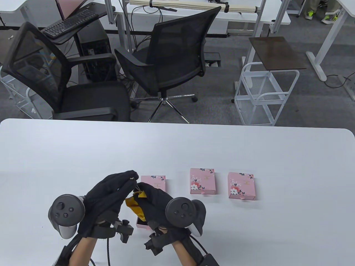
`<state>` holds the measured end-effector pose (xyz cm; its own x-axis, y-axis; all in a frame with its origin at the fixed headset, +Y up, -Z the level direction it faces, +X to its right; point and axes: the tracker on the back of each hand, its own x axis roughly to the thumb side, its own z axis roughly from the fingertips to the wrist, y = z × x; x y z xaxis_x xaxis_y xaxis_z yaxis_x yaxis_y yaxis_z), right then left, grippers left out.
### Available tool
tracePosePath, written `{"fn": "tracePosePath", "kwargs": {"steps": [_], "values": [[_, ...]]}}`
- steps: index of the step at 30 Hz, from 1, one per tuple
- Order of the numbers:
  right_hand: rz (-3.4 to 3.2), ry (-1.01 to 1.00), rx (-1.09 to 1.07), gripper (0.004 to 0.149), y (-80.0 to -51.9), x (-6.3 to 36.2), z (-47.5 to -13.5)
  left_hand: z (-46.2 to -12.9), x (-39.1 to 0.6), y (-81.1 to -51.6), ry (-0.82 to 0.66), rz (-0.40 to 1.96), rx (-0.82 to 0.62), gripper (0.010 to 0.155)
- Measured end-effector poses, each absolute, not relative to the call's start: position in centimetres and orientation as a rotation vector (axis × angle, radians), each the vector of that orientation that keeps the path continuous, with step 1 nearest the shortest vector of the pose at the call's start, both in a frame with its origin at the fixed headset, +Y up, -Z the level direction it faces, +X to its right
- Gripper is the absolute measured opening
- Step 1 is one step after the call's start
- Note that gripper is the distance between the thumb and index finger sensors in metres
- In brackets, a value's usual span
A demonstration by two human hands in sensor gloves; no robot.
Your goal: Dust necklace
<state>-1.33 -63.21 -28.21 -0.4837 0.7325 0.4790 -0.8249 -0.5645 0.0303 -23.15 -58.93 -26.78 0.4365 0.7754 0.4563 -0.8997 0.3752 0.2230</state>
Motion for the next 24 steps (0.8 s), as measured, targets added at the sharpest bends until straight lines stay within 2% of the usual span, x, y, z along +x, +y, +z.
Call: {"fn": "tracePosePath", "kwargs": {"steps": [7,11,24], "values": [[2.109,-0.135,0.612,0.044,-64.0,-1.7,-28.8,-26.7,-24.0,-58.7,-0.277,1.117,0.51,0.035],[2.134,-0.152,0.56,0.043,-64.6,-1.7,-29.1,-26.7,-24.5,-58.6,-0.268,1.132,0.525,0.035],[2.179,-0.011,0.527,0.044,-67.1,-2.1,-30.2,-26.6,-25.5,-58.3,-0.247,1.164,0.562,0.035]]}}
